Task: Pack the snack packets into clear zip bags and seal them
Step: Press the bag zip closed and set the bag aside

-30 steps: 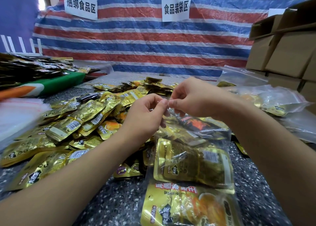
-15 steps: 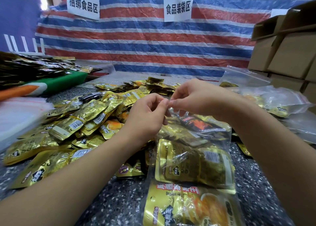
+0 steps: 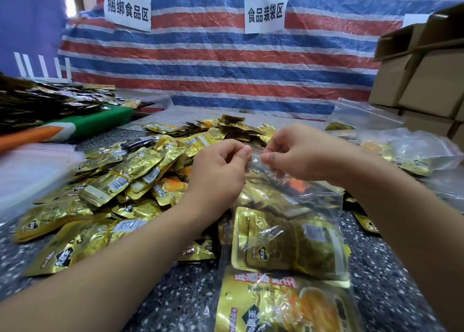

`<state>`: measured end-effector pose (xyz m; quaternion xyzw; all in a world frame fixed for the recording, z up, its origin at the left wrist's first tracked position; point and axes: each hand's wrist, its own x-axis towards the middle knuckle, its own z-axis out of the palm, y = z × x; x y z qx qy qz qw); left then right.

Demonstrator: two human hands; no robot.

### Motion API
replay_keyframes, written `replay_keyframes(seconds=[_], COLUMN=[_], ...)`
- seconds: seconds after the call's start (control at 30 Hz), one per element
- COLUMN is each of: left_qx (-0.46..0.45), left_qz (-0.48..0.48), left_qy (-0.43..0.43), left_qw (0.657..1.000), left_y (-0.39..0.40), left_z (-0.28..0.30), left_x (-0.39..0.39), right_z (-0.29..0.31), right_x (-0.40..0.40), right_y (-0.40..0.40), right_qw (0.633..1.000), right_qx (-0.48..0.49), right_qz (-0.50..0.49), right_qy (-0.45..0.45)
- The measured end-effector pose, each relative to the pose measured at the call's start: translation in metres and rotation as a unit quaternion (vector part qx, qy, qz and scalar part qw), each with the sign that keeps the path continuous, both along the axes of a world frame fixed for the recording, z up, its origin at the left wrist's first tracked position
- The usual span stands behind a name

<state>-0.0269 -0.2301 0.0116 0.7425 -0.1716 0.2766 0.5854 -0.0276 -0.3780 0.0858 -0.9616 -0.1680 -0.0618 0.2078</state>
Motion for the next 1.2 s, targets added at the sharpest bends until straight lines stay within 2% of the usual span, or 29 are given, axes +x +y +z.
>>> replay_keyframes(seconds=[0.27, 0.47, 0.77, 1.03, 1.2], left_qx=[-0.022, -0.001, -0.037, -0.022, -0.012], left_qz=[0.017, -0.021, -0.089, -0.08, -0.038], left_qy=[0.006, 0.026, 0.03, 0.009, -0.046], left_qw=[1.0, 0.999, 0.995, 0.997, 0.998], left_y=[0.007, -0.005, -0.007, -0.006, -0.004], left_z=[0.002, -0.006, -0.005, -0.006, 0.002], left_x=[0.002, 0.002, 0.0, 0.001, -0.006], right_z=[-0.008, -0.037, -0.011, -0.013, -0.015], right_x=[-0.001, -0.012, -0.009, -0.007, -0.013], right_y=[-0.04, -0.071, -0.025, -0.009, -0.016], right_qw=[0.999, 0.998, 0.996, 0.991, 0.986], right_qx=[-0.032, -0.021, 0.027, 0.019, 0.021], right_qz=[-0.039, -0.032, 0.069, 0.08, 0.078], right_qy=[-0.017, -0.044, -0.048, -0.108, -0.147])
